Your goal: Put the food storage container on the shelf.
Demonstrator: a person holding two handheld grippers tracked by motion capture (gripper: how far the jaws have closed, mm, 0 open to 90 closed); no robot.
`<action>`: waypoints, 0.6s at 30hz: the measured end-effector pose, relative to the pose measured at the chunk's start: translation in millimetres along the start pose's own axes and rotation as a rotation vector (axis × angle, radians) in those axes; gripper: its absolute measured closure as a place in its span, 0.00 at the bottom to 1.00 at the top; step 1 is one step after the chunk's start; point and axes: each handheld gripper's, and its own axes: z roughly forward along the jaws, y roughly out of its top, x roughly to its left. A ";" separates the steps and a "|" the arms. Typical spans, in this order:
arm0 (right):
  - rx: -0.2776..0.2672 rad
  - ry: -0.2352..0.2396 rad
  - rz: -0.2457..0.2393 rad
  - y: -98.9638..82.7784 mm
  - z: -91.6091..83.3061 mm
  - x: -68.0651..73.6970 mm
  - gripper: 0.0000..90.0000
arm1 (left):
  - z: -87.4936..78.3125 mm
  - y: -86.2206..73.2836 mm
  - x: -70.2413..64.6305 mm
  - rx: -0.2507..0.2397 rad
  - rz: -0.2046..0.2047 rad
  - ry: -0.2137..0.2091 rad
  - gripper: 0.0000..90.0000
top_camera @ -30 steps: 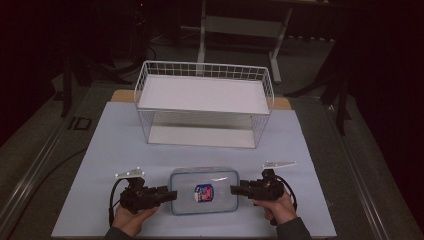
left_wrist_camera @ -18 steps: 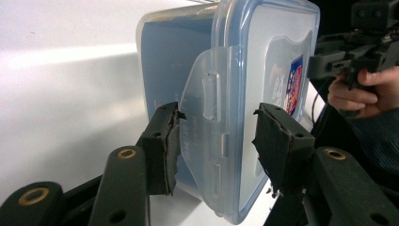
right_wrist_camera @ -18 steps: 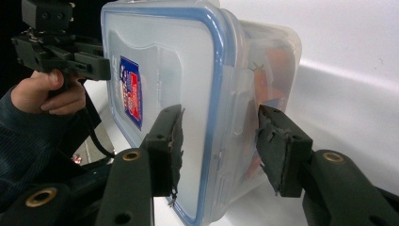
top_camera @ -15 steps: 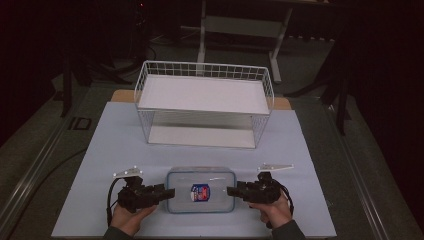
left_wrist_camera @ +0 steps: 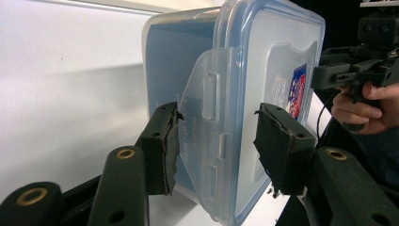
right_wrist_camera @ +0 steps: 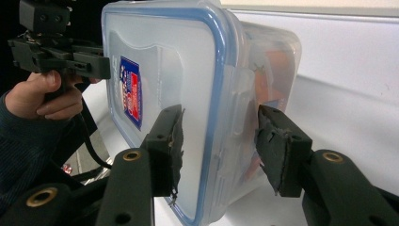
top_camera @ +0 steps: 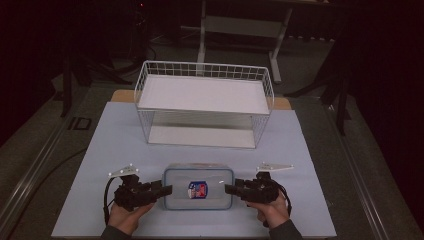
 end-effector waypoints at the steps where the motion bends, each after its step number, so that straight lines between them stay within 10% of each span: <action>1: -0.002 0.000 -0.002 0.4 -0.2 0.1 0.58 | -0.6 0.4 -0.7 -0.004 0.007 0.002 0.56; 18: -0.056 -0.008 -0.089 13.3 -4.9 12.8 0.58 | -12.7 7.8 -7.6 -0.063 0.062 0.006 0.56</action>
